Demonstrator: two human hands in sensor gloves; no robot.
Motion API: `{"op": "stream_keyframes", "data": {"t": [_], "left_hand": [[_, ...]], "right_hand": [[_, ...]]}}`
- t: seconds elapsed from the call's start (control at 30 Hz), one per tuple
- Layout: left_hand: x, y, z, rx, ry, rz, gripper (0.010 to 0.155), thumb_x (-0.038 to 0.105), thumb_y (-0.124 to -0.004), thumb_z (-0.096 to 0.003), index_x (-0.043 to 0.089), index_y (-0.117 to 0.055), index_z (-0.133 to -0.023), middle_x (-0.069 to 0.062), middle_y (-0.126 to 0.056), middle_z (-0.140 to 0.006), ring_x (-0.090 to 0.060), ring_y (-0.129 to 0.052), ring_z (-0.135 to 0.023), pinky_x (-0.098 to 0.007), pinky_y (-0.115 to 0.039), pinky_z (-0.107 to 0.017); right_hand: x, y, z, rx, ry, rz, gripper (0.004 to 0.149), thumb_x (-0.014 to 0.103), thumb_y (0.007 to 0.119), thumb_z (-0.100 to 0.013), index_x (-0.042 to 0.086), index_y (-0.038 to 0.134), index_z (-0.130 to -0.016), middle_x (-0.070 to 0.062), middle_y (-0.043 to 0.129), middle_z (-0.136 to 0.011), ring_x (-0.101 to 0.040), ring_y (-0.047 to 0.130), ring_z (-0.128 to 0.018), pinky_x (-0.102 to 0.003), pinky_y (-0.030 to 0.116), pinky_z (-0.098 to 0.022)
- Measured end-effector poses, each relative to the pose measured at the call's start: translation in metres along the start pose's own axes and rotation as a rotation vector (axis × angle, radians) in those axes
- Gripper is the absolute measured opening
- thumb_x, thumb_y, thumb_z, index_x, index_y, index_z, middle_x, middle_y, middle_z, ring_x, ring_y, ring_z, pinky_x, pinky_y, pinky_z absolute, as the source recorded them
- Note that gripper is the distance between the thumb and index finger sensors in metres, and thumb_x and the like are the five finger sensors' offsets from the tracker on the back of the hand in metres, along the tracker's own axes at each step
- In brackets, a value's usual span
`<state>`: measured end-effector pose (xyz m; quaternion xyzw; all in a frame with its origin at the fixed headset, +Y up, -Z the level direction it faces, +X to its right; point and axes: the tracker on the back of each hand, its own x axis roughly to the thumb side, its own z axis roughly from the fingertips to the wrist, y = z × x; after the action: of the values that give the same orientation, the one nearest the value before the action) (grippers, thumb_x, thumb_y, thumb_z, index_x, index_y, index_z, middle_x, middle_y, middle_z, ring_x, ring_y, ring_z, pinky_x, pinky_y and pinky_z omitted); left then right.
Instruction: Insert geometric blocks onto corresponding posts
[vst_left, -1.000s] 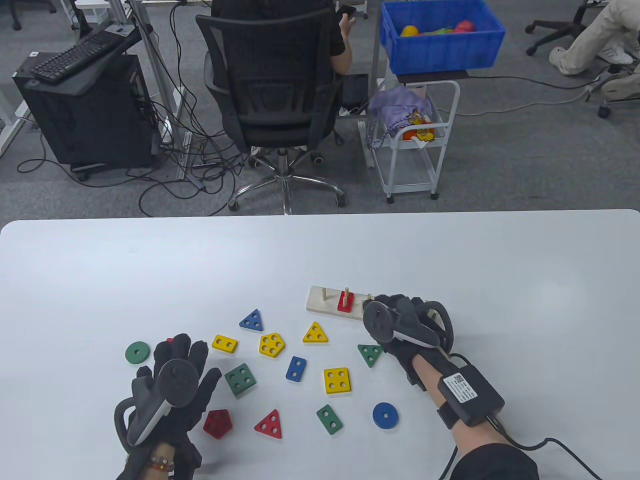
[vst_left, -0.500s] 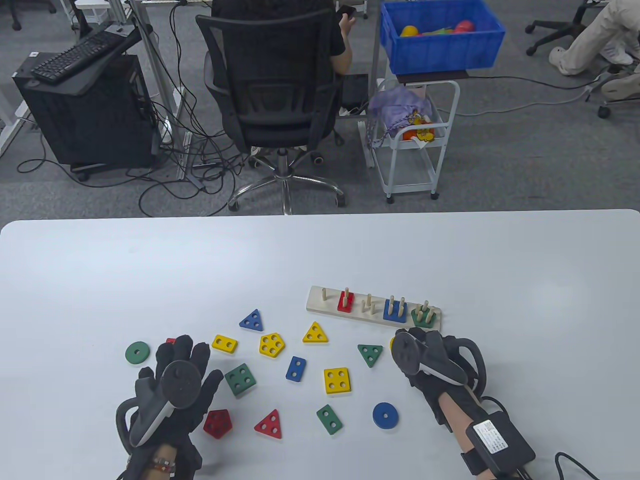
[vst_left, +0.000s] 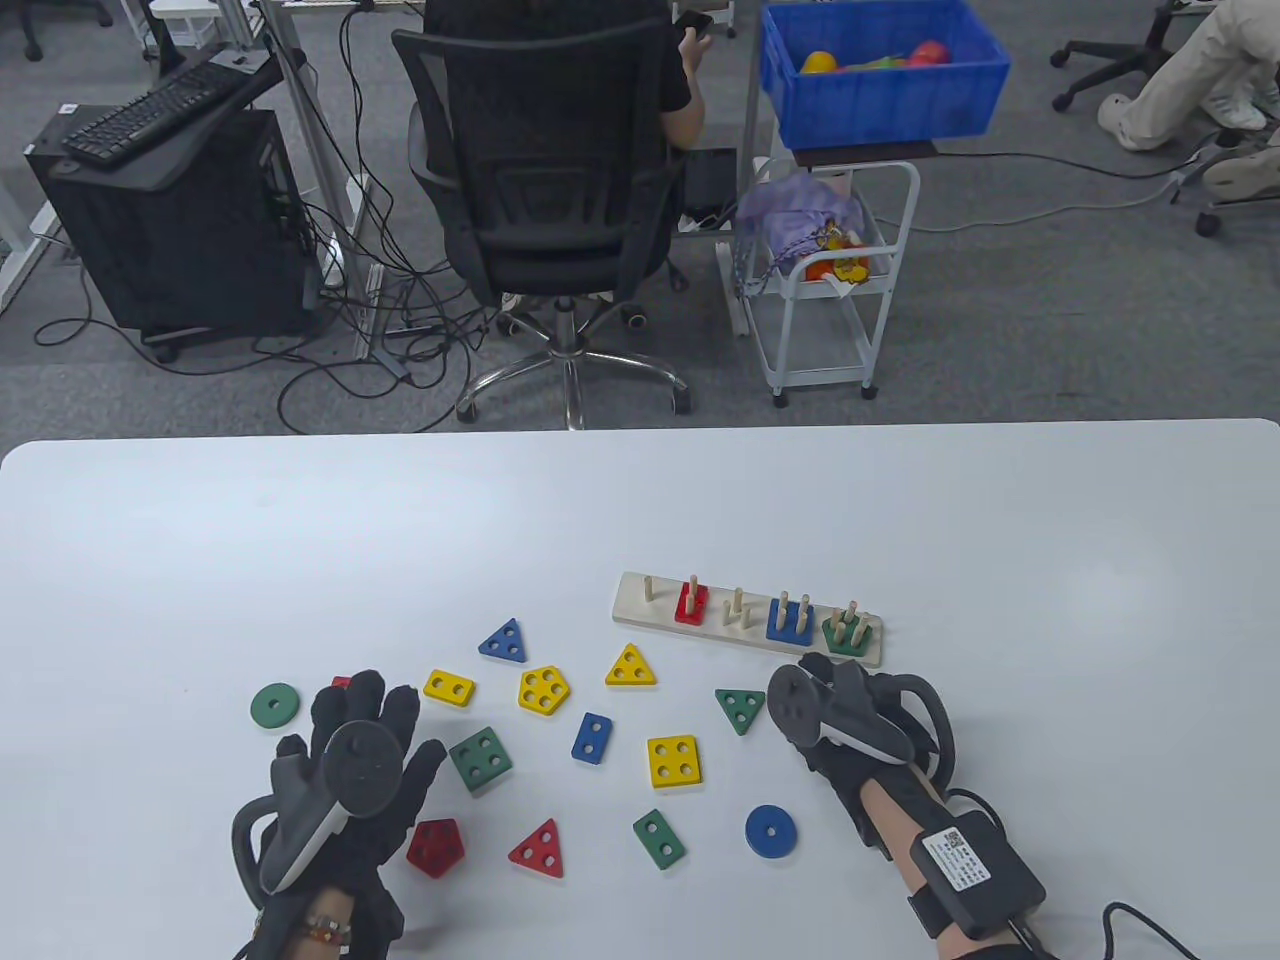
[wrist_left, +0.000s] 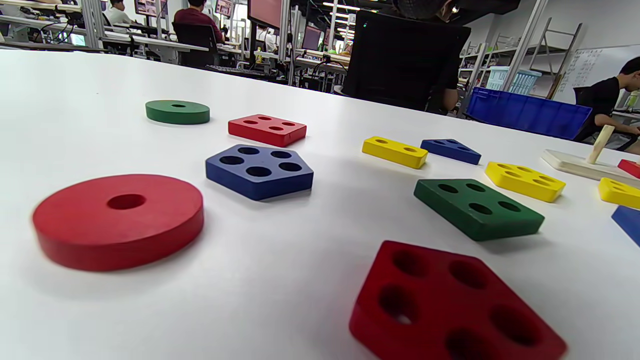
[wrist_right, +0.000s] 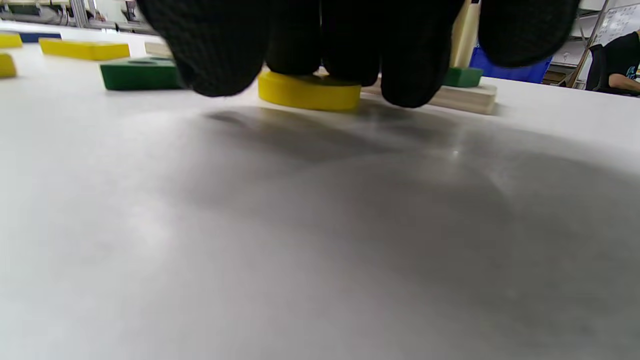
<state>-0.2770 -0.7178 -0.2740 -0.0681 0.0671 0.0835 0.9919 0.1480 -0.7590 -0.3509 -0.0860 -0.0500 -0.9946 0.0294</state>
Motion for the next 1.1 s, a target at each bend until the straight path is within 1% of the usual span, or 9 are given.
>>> {"op": "stream_keyframes", "data": {"t": [0.13, 0.17, 0.27, 0.43, 0.5, 0.63, 0.7, 0.9, 1.1], "left_hand": [[-0.001, 0.0, 0.0, 0.003, 0.005, 0.004, 0.071, 0.068, -0.051, -0.05, 0.043, -0.041, -0.115, 0.011, -0.023, -0.129, -0.025, -0.023, -0.123, -0.063, -0.028, -0.084], [-0.001, 0.001, 0.0, 0.003, 0.007, 0.005, 0.071, 0.068, -0.051, -0.05, 0.043, -0.041, -0.115, 0.01, -0.023, -0.129, -0.025, -0.023, -0.123, -0.063, -0.028, -0.084], [-0.002, 0.0, -0.001, -0.002, 0.01, 0.003, 0.071, 0.068, -0.051, -0.05, 0.043, -0.041, -0.115, 0.011, -0.023, -0.129, -0.025, -0.023, -0.123, -0.063, -0.028, -0.084], [-0.002, 0.0, -0.001, -0.008, 0.01, 0.001, 0.071, 0.068, -0.051, -0.05, 0.043, -0.04, -0.116, 0.011, -0.023, -0.129, -0.025, -0.023, -0.123, -0.063, -0.028, -0.084], [-0.004, 0.003, -0.001, -0.003, 0.013, 0.018, 0.071, 0.069, -0.051, -0.05, 0.043, -0.039, -0.116, 0.011, -0.022, -0.129, -0.025, -0.022, -0.123, -0.063, -0.028, -0.084], [-0.007, 0.006, -0.001, -0.002, 0.022, 0.041, 0.071, 0.069, -0.051, -0.05, 0.043, -0.04, -0.116, 0.011, -0.022, -0.129, -0.025, -0.022, -0.123, -0.063, -0.027, -0.084], [-0.008, 0.007, -0.001, -0.003, 0.022, 0.047, 0.071, 0.069, -0.051, -0.0499, 0.043, -0.04, -0.116, 0.011, -0.022, -0.129, -0.025, -0.022, -0.123, -0.063, -0.027, -0.084], [-0.007, 0.009, -0.001, 0.002, 0.014, 0.054, 0.071, 0.069, -0.051, -0.0499, 0.043, -0.04, -0.116, 0.011, -0.022, -0.129, -0.025, -0.022, -0.123, -0.063, -0.027, -0.084], [-0.005, 0.007, -0.001, 0.002, 0.005, 0.046, 0.071, 0.069, -0.051, -0.05, 0.043, -0.04, -0.116, 0.011, -0.022, -0.13, -0.025, -0.022, -0.123, -0.063, -0.027, -0.084]], "right_hand": [[0.001, 0.003, -0.004, -0.047, 0.016, 0.015, 0.046, 0.041, 0.081, -0.046, 0.026, 0.071, -0.089, -0.011, 0.076, -0.099, -0.037, 0.086, -0.081, -0.065, 0.069, -0.057], [0.002, 0.003, -0.006, -0.031, 0.034, 0.02, 0.046, 0.041, 0.081, -0.047, 0.026, 0.071, -0.089, -0.011, 0.076, -0.099, -0.037, 0.086, -0.081, -0.065, 0.069, -0.058], [0.006, 0.001, -0.011, -0.047, 0.061, 0.033, 0.044, 0.04, 0.083, -0.044, 0.025, 0.073, -0.084, -0.011, 0.081, -0.095, -0.037, 0.089, -0.079, -0.065, 0.069, -0.058], [0.007, -0.002, -0.014, -0.029, 0.061, 0.029, 0.049, 0.042, 0.087, -0.042, 0.021, 0.075, -0.084, -0.014, 0.084, -0.091, -0.038, 0.092, -0.073, -0.063, 0.073, -0.055], [0.006, -0.003, -0.015, -0.044, 0.048, 0.039, 0.056, 0.047, 0.087, -0.04, 0.017, 0.074, -0.086, -0.013, 0.085, -0.089, -0.037, 0.093, -0.071, -0.062, 0.073, -0.054], [0.004, -0.005, -0.015, -0.062, 0.027, 0.017, 0.06, 0.047, 0.088, -0.039, 0.016, 0.072, -0.088, -0.013, 0.085, -0.089, -0.037, 0.094, -0.07, -0.062, 0.073, -0.054], [0.004, -0.01, -0.013, -0.082, 0.011, -0.007, 0.06, 0.047, 0.088, -0.039, 0.016, 0.072, -0.088, -0.013, 0.085, -0.089, -0.037, 0.094, -0.07, -0.062, 0.073, -0.054], [0.016, -0.042, -0.014, -0.137, -0.045, -0.013, 0.061, 0.047, 0.089, -0.039, 0.015, 0.072, -0.089, -0.012, 0.084, -0.09, -0.037, 0.093, -0.071, -0.062, 0.073, -0.054], [0.052, -0.071, -0.037, -0.194, -0.129, 0.039, 0.062, 0.045, 0.089, -0.039, 0.016, 0.07, -0.09, -0.011, 0.082, -0.092, -0.036, 0.091, -0.075, -0.063, 0.072, -0.056]]}}
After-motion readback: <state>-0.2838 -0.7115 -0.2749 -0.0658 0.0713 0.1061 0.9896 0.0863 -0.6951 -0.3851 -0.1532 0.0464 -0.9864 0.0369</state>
